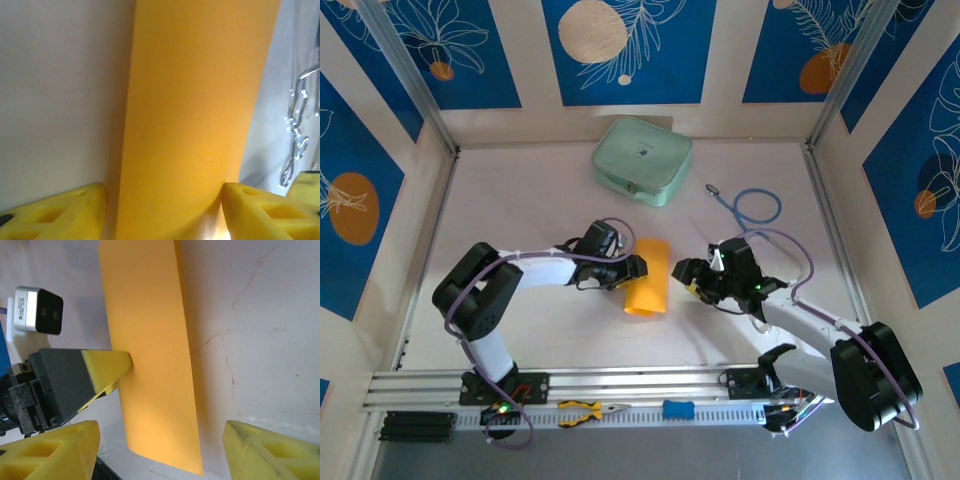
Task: Fold a paper plane with a square sheet of paper (pick it up from the middle)
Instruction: Hold the paper at the center of the table.
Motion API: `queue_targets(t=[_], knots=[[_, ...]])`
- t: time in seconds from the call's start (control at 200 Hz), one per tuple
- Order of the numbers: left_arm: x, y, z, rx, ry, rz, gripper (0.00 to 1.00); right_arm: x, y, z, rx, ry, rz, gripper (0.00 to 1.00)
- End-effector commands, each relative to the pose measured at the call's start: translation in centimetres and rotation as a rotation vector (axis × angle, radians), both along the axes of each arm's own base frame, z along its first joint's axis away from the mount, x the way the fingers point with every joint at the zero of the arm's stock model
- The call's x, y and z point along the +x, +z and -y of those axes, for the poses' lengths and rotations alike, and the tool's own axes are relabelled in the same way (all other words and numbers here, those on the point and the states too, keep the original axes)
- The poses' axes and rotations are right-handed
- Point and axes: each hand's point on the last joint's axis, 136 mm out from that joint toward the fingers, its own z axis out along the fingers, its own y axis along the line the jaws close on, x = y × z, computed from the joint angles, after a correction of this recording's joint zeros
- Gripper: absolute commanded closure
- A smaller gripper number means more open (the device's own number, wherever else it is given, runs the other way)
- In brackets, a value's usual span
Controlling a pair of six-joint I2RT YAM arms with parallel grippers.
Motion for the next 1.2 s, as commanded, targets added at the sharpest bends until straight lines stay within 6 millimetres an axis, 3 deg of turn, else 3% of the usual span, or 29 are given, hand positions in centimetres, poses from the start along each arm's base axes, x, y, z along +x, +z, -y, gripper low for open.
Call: queue_targets(t=[0.0, 0.335, 0.785, 0.935, 1.195], knots=[[-1.3, -0.5, -1.7, 0.100, -0.041, -0.024, 0.39, 0.3, 1.2, -0.9, 0.021, 0.035, 0.032, 0.33], [-1.1, -0.1, -0.2, 0.033, -0.061, -0.046, 0.52, 0.0, 1.0, -1.2, 0.013, 0.041, 0.027, 0.33], [-1.0, -0.2, -0.2, -0.043, 0.126, -0.126, 0.56, -0.2, 0.5, -1.5, 0.014, 0.061, 0.010, 0.33], [-1.6, -0.2, 0.2, -0.024, 0.133, -0.121, 0.55, -0.3, 0.4, -1.5, 0.014, 0.065, 0.005, 0.33], [-1.4, 0.1, -0.8, 0.071, 0.103, -0.070, 0.43, -0.1, 0.3, -1.8, 0.013, 0.065, 0.006, 0.33]])
